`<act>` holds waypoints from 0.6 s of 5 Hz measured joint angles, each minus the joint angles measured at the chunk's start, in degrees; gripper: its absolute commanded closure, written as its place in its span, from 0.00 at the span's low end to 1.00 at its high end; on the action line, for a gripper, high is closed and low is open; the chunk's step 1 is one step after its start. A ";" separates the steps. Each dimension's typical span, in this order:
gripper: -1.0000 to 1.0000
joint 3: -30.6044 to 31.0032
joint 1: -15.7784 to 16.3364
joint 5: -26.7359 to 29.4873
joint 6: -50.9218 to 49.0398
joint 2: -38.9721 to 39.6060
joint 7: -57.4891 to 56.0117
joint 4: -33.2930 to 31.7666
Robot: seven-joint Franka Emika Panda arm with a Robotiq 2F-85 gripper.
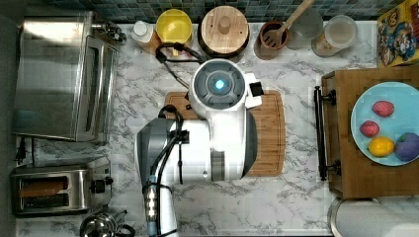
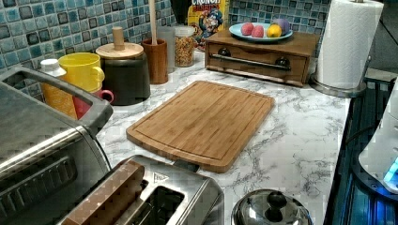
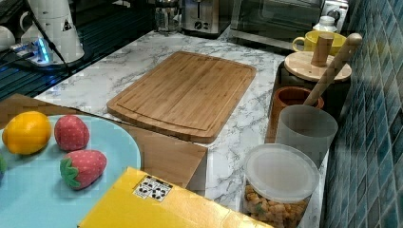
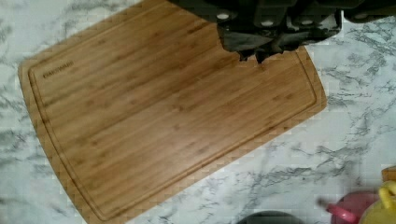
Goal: Turn on the toaster.
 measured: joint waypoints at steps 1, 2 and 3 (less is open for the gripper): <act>1.00 1.27 0.95 3.00 2.55 -2.58 -5.66 -4.87; 1.00 5.10 1.32 4.50 5.08 -4.14 -10.95 -8.23; 1.00 8.80 3.26 4.53 4.53 -4.26 -12.12 -9.46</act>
